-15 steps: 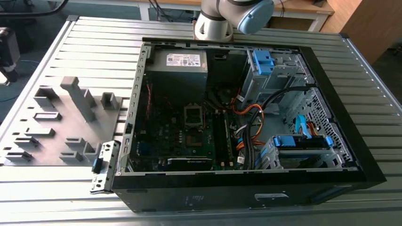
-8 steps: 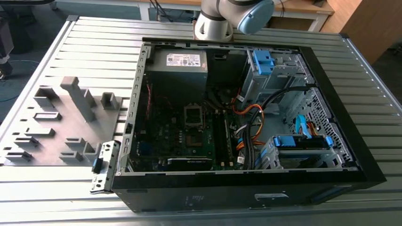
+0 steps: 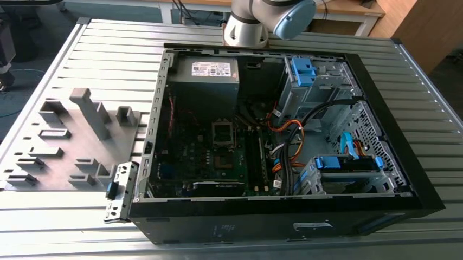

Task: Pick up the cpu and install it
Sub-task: 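Pick up the cpu and move it towards the insertion slot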

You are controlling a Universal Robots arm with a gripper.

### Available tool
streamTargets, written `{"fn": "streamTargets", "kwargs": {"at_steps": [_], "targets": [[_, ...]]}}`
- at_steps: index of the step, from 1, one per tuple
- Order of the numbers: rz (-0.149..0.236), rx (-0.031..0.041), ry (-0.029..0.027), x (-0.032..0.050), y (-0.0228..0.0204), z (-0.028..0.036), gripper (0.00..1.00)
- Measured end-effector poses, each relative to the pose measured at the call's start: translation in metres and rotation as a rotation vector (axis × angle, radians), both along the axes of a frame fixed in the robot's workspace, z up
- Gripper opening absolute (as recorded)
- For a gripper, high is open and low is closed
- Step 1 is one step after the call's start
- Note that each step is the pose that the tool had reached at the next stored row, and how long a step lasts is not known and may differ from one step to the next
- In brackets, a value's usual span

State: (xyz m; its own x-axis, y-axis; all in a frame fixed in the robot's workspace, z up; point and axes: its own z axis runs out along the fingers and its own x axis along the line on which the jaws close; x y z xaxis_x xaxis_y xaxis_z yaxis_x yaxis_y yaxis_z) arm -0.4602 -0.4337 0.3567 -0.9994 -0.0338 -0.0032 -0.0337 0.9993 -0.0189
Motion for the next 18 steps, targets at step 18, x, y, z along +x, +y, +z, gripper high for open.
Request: {"fn": "streamTargets", "kwargs": {"at_steps": [18], "targets": [[0.000, 0.0001, 0.0025, 0.0367, -0.0001, -0.0002, 0.47]]}}
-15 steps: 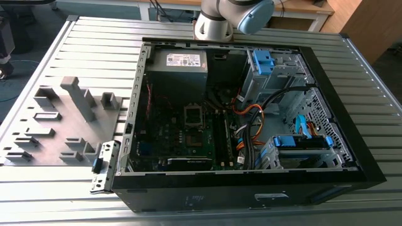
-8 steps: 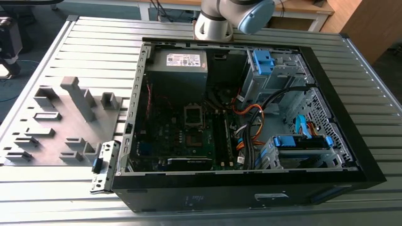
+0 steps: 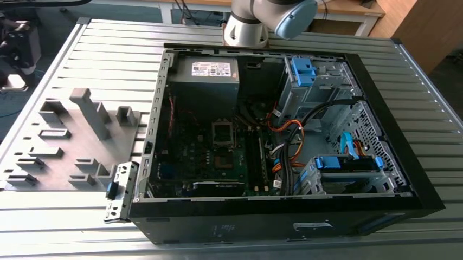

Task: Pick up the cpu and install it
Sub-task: 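Pick up the cpu and move it towards the insertion slot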

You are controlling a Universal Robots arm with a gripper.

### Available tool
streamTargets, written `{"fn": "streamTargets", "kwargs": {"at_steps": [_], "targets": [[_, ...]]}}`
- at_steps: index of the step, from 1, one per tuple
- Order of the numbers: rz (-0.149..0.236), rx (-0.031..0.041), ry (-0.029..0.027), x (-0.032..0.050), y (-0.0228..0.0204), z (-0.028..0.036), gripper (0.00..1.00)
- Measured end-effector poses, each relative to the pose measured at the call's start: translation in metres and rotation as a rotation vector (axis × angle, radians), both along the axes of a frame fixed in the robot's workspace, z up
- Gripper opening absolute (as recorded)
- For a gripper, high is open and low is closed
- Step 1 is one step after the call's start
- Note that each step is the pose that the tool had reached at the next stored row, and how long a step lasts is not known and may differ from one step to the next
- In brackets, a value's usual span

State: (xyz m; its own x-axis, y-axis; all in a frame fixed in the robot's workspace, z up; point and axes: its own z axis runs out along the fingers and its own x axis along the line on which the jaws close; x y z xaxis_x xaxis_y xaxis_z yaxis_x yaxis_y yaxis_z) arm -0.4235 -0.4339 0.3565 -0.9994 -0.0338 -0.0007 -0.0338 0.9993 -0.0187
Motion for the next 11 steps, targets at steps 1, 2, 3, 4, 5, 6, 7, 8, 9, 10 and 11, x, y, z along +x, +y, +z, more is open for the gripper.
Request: {"fn": "streamTargets", "kwargs": {"at_steps": [1, 2, 3, 4, 5, 6, 7, 8, 9, 10, 11], "targets": [[0.000, 0.0000, 0.0003, 0.0031, 0.0000, 0.0000, 0.47], [0.000, 0.0000, 0.0009, 0.0063, -0.0001, 0.0000, 0.47], [0.000, -0.0001, 0.0014, 0.0096, -0.0001, 0.0001, 0.47], [0.000, 0.0000, 0.0019, 0.0133, -0.0001, 0.0000, 0.47], [0.000, 0.0000, 0.0026, 0.0181, -0.0002, 0.0000, 0.47], [0.000, -0.0001, 0.0034, 0.0225, -0.0003, 0.0000, 0.47], [0.000, -0.0001, 0.0043, 0.0265, -0.0003, 0.0001, 0.47], [0.000, 0.0000, 0.0048, 0.0305, -0.0004, 0.0000, 0.47], [0.000, 0.0000, 0.0056, 0.0346, -0.0004, 0.0000, 0.47], [0.000, -0.0001, 0.0065, 0.0387, -0.0005, 0.0000, 0.47], [0.000, -0.0001, 0.0073, 0.0433, -0.0006, 0.0000, 0.47]]}}
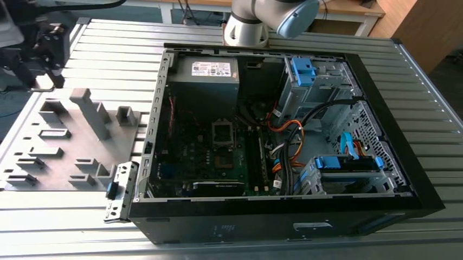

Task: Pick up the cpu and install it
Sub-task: 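Pick up the cpu and move it towards the insertion slot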

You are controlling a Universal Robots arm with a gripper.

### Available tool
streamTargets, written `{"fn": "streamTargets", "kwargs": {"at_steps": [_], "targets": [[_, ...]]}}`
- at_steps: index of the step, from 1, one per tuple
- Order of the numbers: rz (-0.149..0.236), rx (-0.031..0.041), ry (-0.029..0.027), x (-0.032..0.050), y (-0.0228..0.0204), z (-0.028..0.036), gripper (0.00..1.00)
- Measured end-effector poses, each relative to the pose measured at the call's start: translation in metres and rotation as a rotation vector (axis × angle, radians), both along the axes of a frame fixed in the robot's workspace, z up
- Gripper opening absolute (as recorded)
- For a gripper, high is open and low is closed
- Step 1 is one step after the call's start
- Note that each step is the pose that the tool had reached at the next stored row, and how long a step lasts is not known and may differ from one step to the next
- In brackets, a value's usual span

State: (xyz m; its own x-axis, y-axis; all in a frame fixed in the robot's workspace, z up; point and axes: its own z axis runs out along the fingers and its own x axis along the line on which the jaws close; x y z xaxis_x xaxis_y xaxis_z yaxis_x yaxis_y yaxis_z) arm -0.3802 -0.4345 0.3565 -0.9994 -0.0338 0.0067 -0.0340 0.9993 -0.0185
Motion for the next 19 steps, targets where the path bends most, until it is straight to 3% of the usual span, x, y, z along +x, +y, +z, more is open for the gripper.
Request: {"fn": "streamTargets", "kwargs": {"at_steps": [19], "targets": [[0.000, 0.0000, 0.0146, 0.0759, -0.0013, 0.0000, 0.47]]}}
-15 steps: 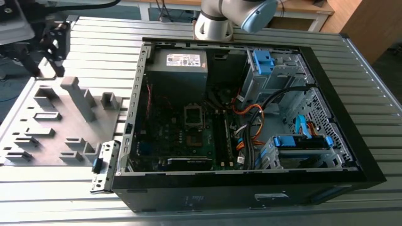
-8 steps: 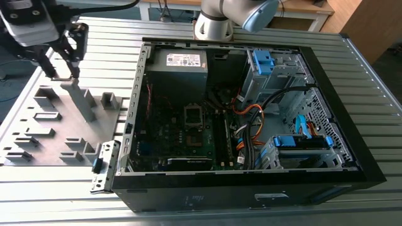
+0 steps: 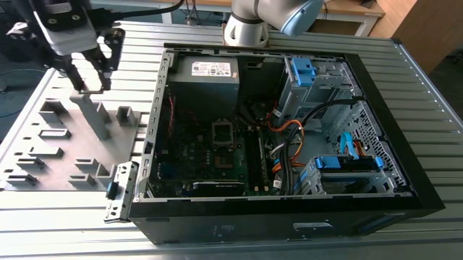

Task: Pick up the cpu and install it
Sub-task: 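Pick up the cpu and move it towards the insertion slot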

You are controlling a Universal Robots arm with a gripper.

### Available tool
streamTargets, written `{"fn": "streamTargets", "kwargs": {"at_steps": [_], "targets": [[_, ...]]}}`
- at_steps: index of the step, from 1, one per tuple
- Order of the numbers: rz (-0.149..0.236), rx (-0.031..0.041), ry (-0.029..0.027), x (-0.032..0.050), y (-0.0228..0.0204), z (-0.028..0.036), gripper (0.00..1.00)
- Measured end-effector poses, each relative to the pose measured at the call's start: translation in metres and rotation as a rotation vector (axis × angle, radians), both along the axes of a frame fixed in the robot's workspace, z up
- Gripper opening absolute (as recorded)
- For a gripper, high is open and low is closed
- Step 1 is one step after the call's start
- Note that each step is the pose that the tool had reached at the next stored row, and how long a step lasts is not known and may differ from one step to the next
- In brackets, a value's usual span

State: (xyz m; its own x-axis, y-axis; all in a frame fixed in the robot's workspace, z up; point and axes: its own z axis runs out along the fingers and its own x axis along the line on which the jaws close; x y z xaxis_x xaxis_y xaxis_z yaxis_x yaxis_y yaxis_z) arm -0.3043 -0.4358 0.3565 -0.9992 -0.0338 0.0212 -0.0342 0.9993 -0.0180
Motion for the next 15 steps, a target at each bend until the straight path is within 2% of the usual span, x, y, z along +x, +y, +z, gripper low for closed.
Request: {"fn": "streamTargets", "kwargs": {"at_steps": [15], "targets": [[0.000, 0.0001, 0.0108, 0.0596, -0.0014, -0.0001, 0.47]]}}
